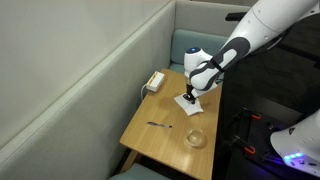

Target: Wipe the table with the napkin

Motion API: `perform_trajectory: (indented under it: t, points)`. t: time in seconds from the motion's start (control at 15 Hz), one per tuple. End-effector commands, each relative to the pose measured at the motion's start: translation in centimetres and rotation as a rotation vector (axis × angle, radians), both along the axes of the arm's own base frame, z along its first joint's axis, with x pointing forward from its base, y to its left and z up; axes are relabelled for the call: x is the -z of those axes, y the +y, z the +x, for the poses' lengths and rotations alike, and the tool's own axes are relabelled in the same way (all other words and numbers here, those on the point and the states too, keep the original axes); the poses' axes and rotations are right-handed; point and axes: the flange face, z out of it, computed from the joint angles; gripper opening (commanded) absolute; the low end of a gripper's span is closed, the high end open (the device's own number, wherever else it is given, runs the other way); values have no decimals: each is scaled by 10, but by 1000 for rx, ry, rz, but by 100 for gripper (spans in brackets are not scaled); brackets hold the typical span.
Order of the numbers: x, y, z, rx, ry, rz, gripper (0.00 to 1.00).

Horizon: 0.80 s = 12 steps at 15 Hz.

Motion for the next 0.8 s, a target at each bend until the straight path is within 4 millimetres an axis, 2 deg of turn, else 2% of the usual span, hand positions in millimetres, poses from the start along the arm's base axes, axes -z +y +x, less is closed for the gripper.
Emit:
perform_trajectory:
  t: [0.0, 0.33, 0.6, 0.73]
  points:
    - [16, -33, -3, 66, -29, -85, 0]
    - [27, -97, -7, 211, -167, -182, 0]
    - [22, -151, -15, 317, -257, -284, 0]
    - [19, -172, -19, 368, -292, -323, 0]
